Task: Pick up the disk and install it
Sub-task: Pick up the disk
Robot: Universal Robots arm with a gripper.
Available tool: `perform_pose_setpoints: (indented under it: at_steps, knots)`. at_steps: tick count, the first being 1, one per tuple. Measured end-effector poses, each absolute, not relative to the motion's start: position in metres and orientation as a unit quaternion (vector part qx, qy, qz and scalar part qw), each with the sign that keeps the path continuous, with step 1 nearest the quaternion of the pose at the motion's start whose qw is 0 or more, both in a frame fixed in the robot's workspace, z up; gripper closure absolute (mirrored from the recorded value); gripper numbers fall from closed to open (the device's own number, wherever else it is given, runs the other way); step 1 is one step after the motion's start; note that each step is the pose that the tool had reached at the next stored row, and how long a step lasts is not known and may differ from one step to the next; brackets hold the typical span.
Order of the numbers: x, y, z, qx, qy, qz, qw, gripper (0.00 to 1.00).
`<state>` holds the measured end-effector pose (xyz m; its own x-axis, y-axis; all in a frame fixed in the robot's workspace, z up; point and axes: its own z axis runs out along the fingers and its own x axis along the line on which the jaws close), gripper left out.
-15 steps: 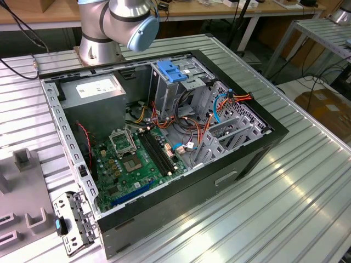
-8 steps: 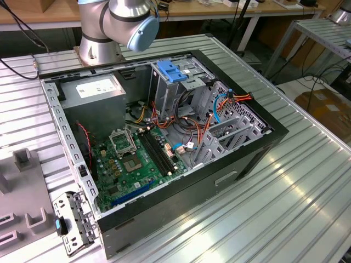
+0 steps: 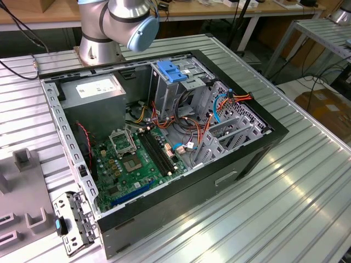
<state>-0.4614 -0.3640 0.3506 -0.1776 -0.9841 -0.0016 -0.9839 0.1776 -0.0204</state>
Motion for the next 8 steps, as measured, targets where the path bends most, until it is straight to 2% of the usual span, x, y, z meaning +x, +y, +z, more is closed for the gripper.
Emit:
perform_pose_setpoints:
  at_steps: [4,6,8]
  knots:
    - [-0.4616,-0.3640,0.3504,-0.644,0.765,-0.007,0.007,0.67]
    - [-0.4622,-0.3640,0.3487,-0.652,0.758,-0.007,0.007,0.55]
    - [-0.4634,-0.3641,0.3411,-0.656,0.755,-0.007,0.007,0.55]
